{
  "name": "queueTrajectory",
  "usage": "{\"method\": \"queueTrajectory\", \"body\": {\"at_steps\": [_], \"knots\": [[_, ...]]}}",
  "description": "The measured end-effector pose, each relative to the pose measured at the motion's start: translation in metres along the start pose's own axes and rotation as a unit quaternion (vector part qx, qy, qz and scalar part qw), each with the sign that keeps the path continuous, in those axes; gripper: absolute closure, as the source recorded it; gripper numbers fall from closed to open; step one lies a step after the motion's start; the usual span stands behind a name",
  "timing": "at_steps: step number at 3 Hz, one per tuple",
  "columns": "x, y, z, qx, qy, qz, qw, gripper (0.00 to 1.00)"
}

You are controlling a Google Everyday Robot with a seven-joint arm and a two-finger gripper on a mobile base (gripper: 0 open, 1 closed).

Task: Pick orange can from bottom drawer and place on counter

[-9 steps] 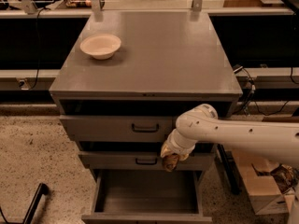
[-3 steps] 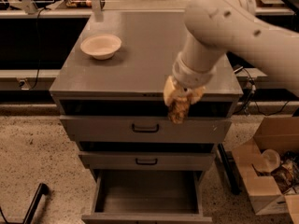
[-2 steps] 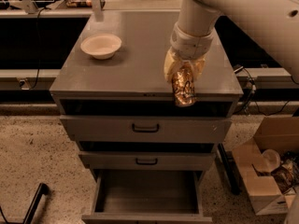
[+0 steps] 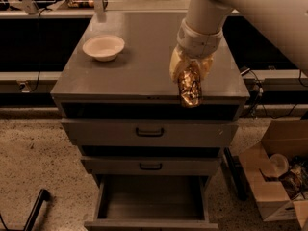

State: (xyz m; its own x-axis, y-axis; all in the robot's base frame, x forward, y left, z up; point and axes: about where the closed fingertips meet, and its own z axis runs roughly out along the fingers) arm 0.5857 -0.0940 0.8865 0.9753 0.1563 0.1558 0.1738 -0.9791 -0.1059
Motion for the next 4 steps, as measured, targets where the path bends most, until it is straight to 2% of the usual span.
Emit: {"method": "queueTrajectory", "body": {"at_steps": [1, 2, 3, 4], "knots": [[0.013, 0.001, -0.023, 0.020, 0.025, -0.003, 0.9995, 1.00], [0.045, 0.003, -0.048, 0.030, 0.065, -0.025, 0.9971, 1.00], [0.079, -0.003, -0.066, 0.054, 0.132, -0.066, 0.9876, 1.00], [0.088, -0.004, -0.055, 0.085, 0.183, -0.084, 0.9757, 1.00]]}}
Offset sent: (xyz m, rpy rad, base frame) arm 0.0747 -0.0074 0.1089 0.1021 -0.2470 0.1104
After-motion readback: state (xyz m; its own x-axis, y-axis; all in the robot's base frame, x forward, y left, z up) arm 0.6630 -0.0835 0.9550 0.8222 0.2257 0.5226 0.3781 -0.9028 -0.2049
